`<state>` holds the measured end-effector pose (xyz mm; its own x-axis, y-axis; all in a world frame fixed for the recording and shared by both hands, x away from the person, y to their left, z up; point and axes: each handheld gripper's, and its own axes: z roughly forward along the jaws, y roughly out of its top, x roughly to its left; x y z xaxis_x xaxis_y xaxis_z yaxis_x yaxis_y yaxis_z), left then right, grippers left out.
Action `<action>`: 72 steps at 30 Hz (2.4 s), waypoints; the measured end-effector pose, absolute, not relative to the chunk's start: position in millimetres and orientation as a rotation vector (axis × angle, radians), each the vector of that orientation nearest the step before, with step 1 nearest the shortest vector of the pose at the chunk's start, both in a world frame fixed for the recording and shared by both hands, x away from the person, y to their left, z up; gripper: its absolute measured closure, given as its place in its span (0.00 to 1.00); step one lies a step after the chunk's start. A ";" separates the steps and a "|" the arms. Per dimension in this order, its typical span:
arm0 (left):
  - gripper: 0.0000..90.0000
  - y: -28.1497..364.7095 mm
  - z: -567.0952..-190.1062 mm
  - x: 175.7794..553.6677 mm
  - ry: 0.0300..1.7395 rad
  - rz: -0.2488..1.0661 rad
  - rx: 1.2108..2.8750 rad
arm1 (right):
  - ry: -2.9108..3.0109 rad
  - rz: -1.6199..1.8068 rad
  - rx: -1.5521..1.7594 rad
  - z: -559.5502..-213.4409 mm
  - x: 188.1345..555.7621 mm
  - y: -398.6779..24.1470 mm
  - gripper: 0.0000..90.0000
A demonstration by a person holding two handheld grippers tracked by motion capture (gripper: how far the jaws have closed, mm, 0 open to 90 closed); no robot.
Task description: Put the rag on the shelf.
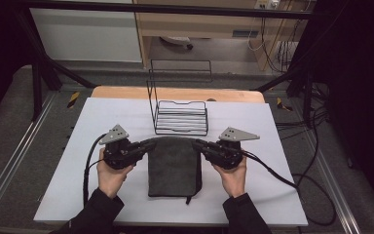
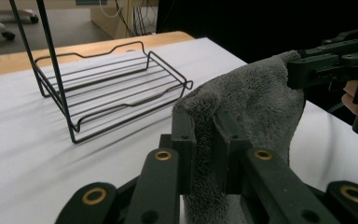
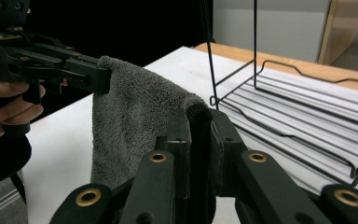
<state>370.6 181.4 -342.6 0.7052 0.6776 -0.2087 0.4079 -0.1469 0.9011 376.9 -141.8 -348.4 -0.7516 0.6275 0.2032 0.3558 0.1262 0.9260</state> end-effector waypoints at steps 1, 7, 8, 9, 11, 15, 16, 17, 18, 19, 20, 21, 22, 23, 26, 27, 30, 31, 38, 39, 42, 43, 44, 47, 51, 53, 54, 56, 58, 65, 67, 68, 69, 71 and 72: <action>0.89 181.3 -341.5 369.9 0.859 0.299 1.768 | 2.163 1.674 0.971 -347.3 376.2 -141.9 0.90; 0.89 179.6 -334.3 367.6 0.845 0.314 1.750 | 2.133 1.684 0.950 -338.0 371.6 -143.9 0.90; 0.89 179.1 -332.9 367.2 0.842 0.315 1.745 | 2.130 1.683 0.942 -336.7 371.1 -144.3 0.90; 0.89 178.5 -331.1 367.0 0.838 0.320 1.743 | 2.123 1.686 0.941 -334.8 370.2 -144.5 0.90; 0.89 177.7 -325.8 366.3 0.826 0.329 1.731 | 2.107 1.689 0.928 -330.5 368.7 -145.5 0.90; 0.89 177.6 -316.3 366.7 0.806 0.346 1.714 | 2.073 1.713 0.920 -322.8 367.4 -148.0 0.90; 0.89 177.3 -314.7 366.6 0.803 0.346 1.706 | 2.063 1.719 0.918 -320.6 367.1 -148.4 0.90; 0.89 177.0 -312.7 366.4 0.798 0.350 1.702 | 2.058 1.721 0.914 -318.9 366.8 -148.8 0.90; 0.89 176.7 -310.3 366.7 0.794 0.358 1.697 | 2.046 1.724 0.910 -316.7 366.5 -148.9 0.90; 0.89 176.6 -308.9 367.0 0.795 0.358 1.690 | 2.034 1.727 0.904 -313.9 366.0 -148.9 0.90; 0.89 176.5 -307.0 367.7 0.792 0.357 1.684 | 2.029 1.728 0.900 -312.3 365.9 -148.9 0.90; 0.89 176.4 -305.0 368.3 0.792 0.359 1.677 | 2.021 1.729 0.898 -310.2 365.4 -148.8 0.90; 0.89 176.2 -303.0 369.0 0.791 0.362 1.668 | 2.012 1.732 0.894 -308.2 365.5 -148.9 0.90; 0.89 176.1 -300.6 369.8 0.789 0.363 1.663 | 2.007 1.738 0.892 -306.0 365.7 -149.0 0.90; 0.89 175.0 -292.6 371.6 0.783 0.375 1.641 | 1.981 1.743 0.887 -298.0 366.1 -148.7 0.90; 0.89 174.5 -289.1 372.2 0.780 0.381 1.631 | 1.973 1.742 0.880 -295.0 366.3 -148.8 0.90; 0.89 173.9 -281.9 373.5 0.771 0.393 1.612 | 1.942 1.740 0.861 -285.5 366.4 -147.9 0.90; 0.89 173.6 -279.0 374.1 0.768 0.398 1.604 | 1.934 1.739 0.860 -282.5 366.3 -147.5 0.90; 0.89 171.4 -264.6 379.2 0.758 0.417 1.560 | 1.879 1.733 0.839 -267.8 367.9 -145.8 0.90; 0.89 171.1 -263.0 380.1 0.758 0.418 1.554 | 1.872 1.733 0.837 -266.0 368.2 -145.4 0.90; 0.89 170.0 -259.2 381.9 0.751 0.421 1.535 | 1.850 1.738 0.835 -261.9 369.3 -145.9 0.90; 0.89 169.4 -257.2 383.0 0.748 0.425 1.531 | 1.841 1.742 0.836 -260.1 369.7 -146.2 0.90; 0.89 168.9 -255.9 383.6 0.747 0.427 1.527 | 1.828 1.745 0.835 -257.7 370.7 -146.3 0.90; 0.89 167.3 -250.0 386.1 0.741 0.434 1.511 | 1.803 1.745 0.838 -252.1 372.3 -145.7 0.90; 0.89 166.5 -243.0 389.4 0.730 0.444 1.481 | 1.773 1.755 0.833 -244.2 373.4 -144.6 0.90; 0.89 166.2 -240.9 390.7 0.730 0.441 1.469 | 1.762 1.751 0.830 -240.4 373.5 -144.0 0.90; 0.89 165.8 -239.4 391.3 0.730 0.442 1.462 | 1.753 1.749 0.827 -238.8 373.7 -143.7 0.90; 0.89 165.2 -237.0 392.1 0.728 0.445 1.449 | 1.743 1.750 0.823 -235.6 374.4 -143.3 0.90; 0.89 165.0 -234.1 393.7 0.727 0.445 1.441 | 1.732 1.753 0.821 -232.5 375.2 -143.0 0.90; 0.89 163.5 -221.1 398.8 0.717 0.460 1.405 | 1.688 1.763 0.817 -219.0 378.9 -140.5 0.90; 0.89 163.6 -218.3 399.8 0.714 0.463 1.394 | 1.680 1.760 0.807 -215.0 380.3 -140.0 0.90; 0.89 163.7 -216.7 400.5 0.712 0.465 1.386 | 1.674 1.761 0.810 -212.6 380.4 -139.4 0.90; 0.89 163.9 -214.5 401.3 0.711 0.465 1.381 | 1.670 1.760 0.809 -210.0 380.8 -138.8 0.90; 0.89 163.8 -210.3 402.9 0.708 0.468 1.375 | 1.660 1.752 0.796 -203.9 381.8 -137.7 0.90; 0.89 163.5 -208.2 403.6 0.706 0.473 1.369 | 1.655 1.748 0.794 -201.2 382.3 -137.2 0.90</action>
<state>403.6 163.5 -208.2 0.7108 0.6804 -0.1784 0.0942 0.1592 0.9827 382.3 -137.2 -201.2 -0.6425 0.7660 0.0213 -0.0204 -0.0448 0.9988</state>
